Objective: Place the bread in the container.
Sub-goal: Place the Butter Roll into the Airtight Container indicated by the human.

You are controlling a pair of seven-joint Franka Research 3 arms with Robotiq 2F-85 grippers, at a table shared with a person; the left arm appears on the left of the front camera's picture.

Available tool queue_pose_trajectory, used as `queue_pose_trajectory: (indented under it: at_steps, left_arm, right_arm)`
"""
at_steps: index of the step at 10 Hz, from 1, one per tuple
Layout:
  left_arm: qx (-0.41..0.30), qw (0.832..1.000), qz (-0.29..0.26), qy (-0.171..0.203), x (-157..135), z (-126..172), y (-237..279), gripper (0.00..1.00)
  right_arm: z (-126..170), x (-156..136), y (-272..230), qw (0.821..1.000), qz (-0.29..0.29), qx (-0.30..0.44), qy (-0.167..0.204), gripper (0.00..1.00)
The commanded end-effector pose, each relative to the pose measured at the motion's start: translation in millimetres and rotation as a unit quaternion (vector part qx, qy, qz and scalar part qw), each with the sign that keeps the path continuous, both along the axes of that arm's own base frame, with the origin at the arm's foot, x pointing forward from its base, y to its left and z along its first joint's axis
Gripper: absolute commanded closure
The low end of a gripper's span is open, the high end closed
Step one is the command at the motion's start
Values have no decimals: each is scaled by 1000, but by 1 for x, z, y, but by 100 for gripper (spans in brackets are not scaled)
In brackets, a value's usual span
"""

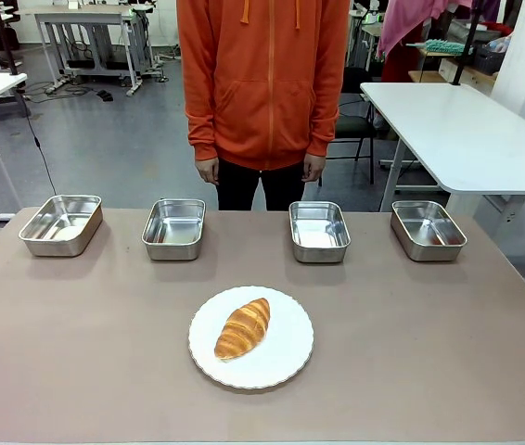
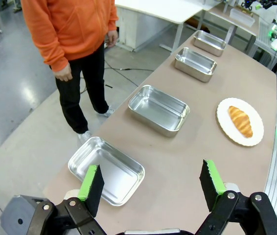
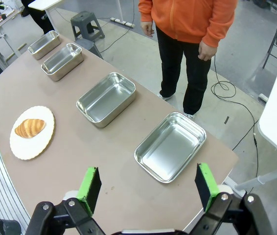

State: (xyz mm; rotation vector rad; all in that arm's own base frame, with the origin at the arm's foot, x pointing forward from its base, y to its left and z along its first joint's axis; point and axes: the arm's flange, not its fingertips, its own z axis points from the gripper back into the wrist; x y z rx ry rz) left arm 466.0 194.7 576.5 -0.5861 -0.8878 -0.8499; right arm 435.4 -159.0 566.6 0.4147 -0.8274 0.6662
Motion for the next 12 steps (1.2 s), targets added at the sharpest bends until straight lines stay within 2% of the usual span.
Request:
queue_pose_trajectory:
  at_steps: [1, 12]
  left_arm:
    - [1, 1000, -5, -5, 0, 1, -1, 0]
    - [1, 1000, -5, -5, 0, 1, -1, 0]
  right_arm:
    - [2, 0, 0, 1000, 5, 8, -8, 0]
    - [2, 0, 0, 1000, 5, 8, -8, 0]
